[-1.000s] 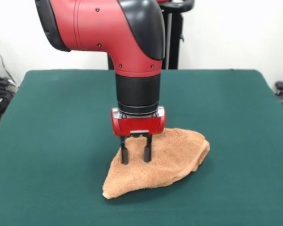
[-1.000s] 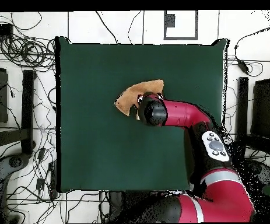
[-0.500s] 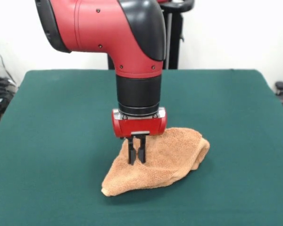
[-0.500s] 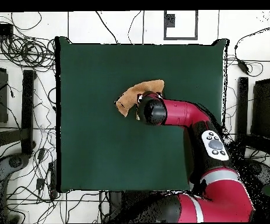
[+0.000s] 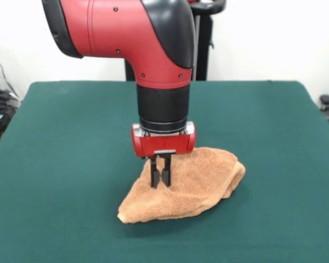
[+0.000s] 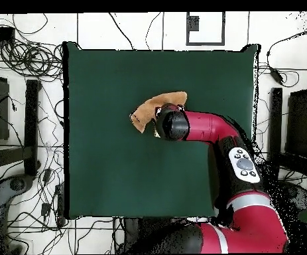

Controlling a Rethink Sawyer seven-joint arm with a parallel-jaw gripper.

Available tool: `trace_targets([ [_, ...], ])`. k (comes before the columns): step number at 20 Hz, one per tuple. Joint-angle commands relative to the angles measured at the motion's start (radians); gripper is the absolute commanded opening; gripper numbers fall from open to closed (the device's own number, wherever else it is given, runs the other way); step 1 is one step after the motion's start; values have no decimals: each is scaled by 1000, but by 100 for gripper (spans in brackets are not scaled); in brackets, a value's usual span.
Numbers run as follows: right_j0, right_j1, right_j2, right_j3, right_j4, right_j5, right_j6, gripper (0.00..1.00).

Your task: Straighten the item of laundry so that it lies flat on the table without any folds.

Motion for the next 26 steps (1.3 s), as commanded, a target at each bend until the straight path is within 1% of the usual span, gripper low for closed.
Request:
trace_targets([
  [1,63,-98,18,101,56,271,85,0],
  [2,71,-109,7,101,59,278,102,0],
  [3,79,-117,-2,97,65,319,108,0],
  [5,78,-127,-2,105,62,341,107,0],
  [9,69,-145,11,131,24,292,86,0],
  [13,70,-151,10,143,3,302,72,0],
  [16,75,-140,5,143,-15,281,72,0],
  [20,82,-135,-5,147,-33,264,82,0],
  [26,91,-137,-42,164,-63,272,89,0],
])
